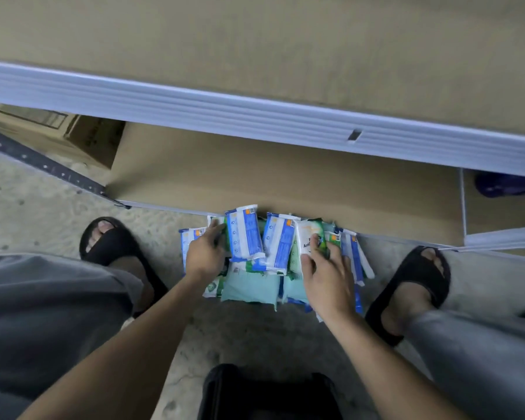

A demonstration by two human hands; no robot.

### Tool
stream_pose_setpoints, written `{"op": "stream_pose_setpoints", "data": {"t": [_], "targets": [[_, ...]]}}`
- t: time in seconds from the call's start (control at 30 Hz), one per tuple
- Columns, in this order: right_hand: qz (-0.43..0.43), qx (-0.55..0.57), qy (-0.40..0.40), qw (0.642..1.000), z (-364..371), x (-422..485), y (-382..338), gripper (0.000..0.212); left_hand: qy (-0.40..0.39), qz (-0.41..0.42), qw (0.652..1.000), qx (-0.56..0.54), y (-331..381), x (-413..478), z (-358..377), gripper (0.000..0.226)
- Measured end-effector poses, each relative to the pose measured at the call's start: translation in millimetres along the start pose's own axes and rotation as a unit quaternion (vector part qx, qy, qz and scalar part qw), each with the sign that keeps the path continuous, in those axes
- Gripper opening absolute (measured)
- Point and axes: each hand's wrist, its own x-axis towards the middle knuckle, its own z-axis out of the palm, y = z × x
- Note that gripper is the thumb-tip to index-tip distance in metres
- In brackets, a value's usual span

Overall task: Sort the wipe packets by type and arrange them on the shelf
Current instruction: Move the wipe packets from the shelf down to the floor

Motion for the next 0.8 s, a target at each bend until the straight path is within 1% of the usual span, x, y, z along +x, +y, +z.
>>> {"op": "stream_pose_setpoints", "data": {"t": [0.1, 0.27, 0.37, 0.5, 0.7, 0.8], "targets": [[0.007, -0.013, -0.015, 1.000, -2, 4, 0, 0.051, -0.011, 0.000, 1.000, 0.005, -3, 4, -2, 0.042], [0.015, 0.020, -0.062, 0.998, -12, 1, 2, 0.055, 0.016, 0.008, 1.000, 0.009, 1, -6, -7, 0.036], [0.004, 0.038, -0.054, 0.998, -21, -10, 4, 0.054, 0.020, 0.013, 1.000, 0.021, 6, -17, -13, 0.037], [-0.011, 0.022, -0.049, 0.999, -37, -27, 5, 0.053, 0.012, 0.028, 0.999, 0.028, 11, -33, -28, 0.036], [-0.033, 0.037, -0.032, 0.998, -65, -46, -4, 0.052, 0.012, 0.099, 0.993, 0.064, 23, -67, -54, 0.033], [-0.048, 0.031, -0.010, 0.998, -82, -58, -13, 0.052, 0.029, 0.146, 0.984, 0.095, 35, -87, -70, 0.035]]}}
